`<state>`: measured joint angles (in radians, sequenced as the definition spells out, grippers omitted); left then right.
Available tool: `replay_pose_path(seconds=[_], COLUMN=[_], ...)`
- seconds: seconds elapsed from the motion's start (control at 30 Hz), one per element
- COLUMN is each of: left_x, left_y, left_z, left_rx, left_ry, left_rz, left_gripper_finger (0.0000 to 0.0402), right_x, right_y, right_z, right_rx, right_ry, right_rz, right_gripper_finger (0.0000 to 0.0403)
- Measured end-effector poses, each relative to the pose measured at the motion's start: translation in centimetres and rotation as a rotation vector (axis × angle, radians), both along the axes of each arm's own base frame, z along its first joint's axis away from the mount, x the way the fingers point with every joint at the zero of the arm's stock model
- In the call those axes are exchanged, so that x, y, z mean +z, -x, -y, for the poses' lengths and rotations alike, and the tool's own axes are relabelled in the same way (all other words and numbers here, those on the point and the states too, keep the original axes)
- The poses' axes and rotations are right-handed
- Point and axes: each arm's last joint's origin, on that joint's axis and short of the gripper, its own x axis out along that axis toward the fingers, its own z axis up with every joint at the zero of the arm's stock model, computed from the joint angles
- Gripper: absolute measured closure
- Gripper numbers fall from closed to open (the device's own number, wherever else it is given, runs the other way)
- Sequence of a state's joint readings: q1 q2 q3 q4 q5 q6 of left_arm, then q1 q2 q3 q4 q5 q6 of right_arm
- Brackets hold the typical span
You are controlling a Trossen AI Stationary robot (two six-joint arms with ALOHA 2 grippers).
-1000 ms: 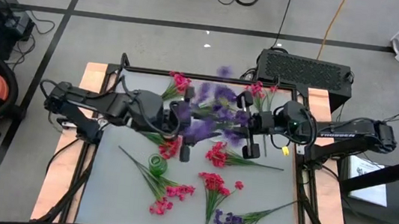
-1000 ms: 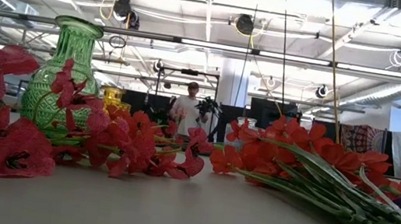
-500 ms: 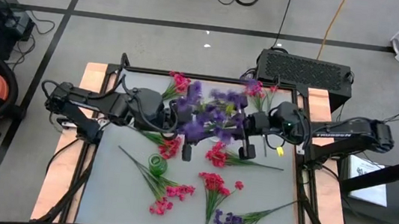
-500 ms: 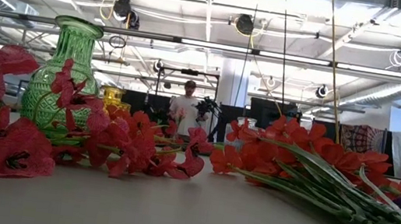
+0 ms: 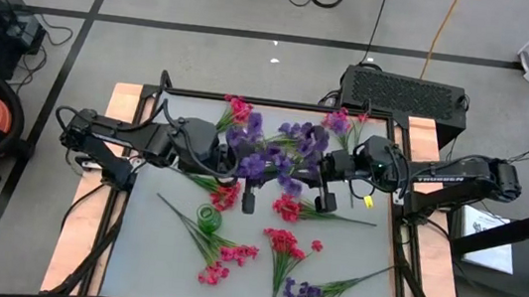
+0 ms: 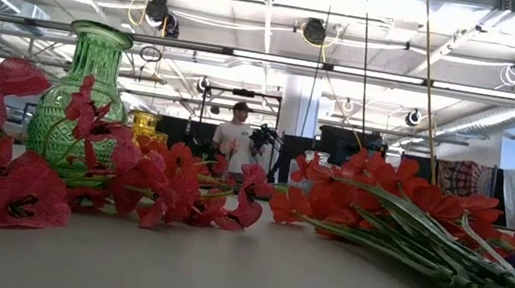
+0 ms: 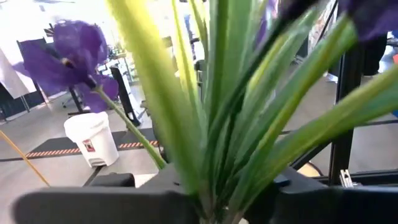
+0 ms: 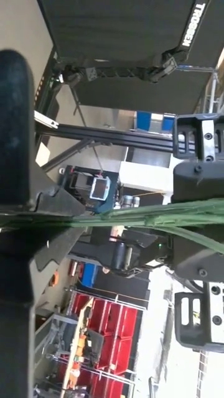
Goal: Sort flowers into vase by color
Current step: Put the bottom left violet flowers into the yellow vase
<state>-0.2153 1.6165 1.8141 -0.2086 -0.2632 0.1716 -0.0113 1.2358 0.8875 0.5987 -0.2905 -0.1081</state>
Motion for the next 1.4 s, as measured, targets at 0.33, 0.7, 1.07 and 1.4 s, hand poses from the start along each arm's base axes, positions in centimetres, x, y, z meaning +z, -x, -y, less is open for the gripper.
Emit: replay_pose_path(seconds=[0.33,0.7,1.07,1.4], left_x=[-0.3,0.1,-0.4,-0.1], left_y=[0.1,3.3,7.1,11.5], left_z=[-0.1,0.2,0.1,-0.4], left_rx=[0.041,0.205,0.331,0.377], left_ry=[-0.058,-0.099,-0.031,-0.041], left_rz=[-0.04,-0.164,-0.329,-0.324], left_gripper_finger=[0.0389,0.0389,0.0389,0.0389], right_x=[-0.3,0.0,0.0,1.0], right_y=[-0.1,1.4,5.7,10.4], right_z=[0.0,0.4,0.4,0.3], right_rx=[-0.009,-0.156,-0.148,-0.144], right_ry=[0.019,0.071,0.065,0.072], right_rz=[-0.026,-0.107,-0.335,-0.376], right_gripper_finger=[0.0377,0.0268,0.022,0.022])
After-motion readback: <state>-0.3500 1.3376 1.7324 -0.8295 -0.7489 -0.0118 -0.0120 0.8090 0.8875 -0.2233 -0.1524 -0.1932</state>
